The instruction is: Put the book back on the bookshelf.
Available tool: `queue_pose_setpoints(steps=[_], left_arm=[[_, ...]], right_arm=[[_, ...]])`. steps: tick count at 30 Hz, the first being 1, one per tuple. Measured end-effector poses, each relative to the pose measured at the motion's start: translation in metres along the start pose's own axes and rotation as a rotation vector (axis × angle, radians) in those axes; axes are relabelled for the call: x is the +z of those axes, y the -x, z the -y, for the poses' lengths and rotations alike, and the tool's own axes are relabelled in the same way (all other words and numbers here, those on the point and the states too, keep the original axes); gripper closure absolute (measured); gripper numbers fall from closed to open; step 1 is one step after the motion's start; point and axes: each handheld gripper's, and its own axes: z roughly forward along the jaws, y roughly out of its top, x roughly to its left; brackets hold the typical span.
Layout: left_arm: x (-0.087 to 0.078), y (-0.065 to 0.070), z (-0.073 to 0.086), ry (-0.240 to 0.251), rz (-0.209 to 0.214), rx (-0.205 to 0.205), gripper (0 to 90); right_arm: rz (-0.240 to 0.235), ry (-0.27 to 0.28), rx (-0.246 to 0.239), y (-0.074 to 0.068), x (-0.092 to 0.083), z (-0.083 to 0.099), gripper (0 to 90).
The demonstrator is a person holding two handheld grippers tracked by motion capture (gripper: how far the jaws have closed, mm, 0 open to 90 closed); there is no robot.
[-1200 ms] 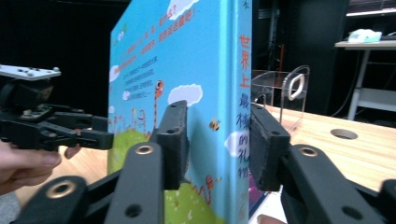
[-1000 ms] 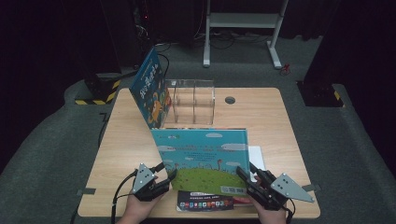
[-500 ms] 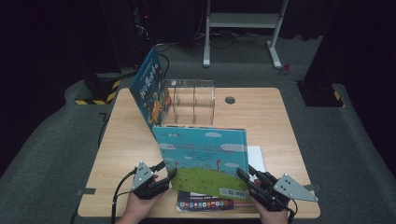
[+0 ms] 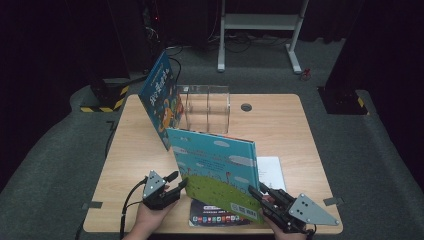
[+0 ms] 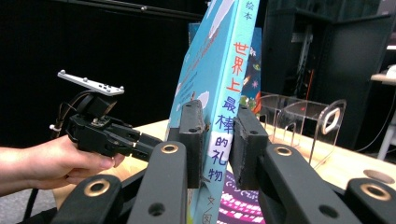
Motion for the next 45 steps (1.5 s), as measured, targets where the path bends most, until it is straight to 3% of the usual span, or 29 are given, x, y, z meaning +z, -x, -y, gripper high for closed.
queue_pose_setpoints(steps=[5,7,11,19,33,45], left_arm=[[-0.001,-0.003,0.0,-0.009,-0.028,0.006,51.5],[-0.002,-0.005,0.0,-0.002,-0.038,-0.01,48.6],[-0.011,-0.006,-0.004,0.042,-0.034,-0.001,45.4],[-0.028,0.006,-0.018,0.144,0.006,0.041,39.1],[-0.047,0.018,-0.039,0.252,0.023,-0.004,28.7],[-0.044,0.025,-0.058,0.254,0.041,-0.003,26.8]], right_arm=[[0.009,0.012,0.001,-0.003,0.001,0.001,77.2],[0.014,0.019,-0.002,-0.003,0.001,0.001,77.2],[0.026,0.04,-0.005,-0.005,0.002,0.003,77.2],[0.059,0.065,-0.009,-0.013,0.006,0.004,77.3],[0.129,0.098,-0.035,-0.024,0.012,0.006,77.1],[0.186,0.127,-0.052,-0.032,0.017,0.008,77.1]])
